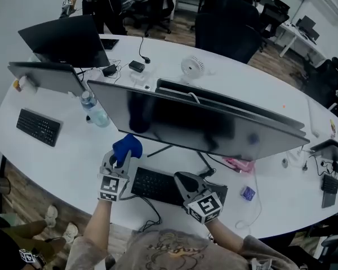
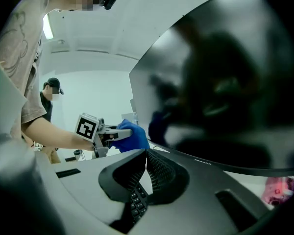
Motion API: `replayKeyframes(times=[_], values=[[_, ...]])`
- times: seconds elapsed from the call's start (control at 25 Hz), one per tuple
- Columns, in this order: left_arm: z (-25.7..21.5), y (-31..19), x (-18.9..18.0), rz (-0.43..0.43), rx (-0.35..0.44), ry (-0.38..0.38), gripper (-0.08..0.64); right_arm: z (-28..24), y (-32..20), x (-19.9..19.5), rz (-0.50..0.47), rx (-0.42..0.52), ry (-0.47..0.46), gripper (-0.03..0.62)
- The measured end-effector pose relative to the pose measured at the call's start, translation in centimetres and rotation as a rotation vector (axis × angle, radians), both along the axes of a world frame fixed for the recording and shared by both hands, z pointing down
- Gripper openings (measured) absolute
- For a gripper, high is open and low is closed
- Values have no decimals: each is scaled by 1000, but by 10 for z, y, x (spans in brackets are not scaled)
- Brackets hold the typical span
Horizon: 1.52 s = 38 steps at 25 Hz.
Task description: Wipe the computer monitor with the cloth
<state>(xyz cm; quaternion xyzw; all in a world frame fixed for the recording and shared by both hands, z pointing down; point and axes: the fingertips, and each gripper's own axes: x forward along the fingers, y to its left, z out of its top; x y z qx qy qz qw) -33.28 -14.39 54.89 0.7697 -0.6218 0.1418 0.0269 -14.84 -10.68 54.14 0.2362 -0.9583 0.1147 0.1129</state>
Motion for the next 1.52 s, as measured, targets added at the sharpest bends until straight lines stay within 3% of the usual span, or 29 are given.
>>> replayKeyframes(times=[0.6,1.04,1.52], values=[[104,-40,-57,-62,-158,28,48,21,-21,-46,-30,-38,50,21],[108,-62,-60,-69,-145,32,48,28,-26,-45,-25,-48,65,21],[101,-65,-42,-100,-152,24,48,18,-23,-16,-11,-52,61,21]])
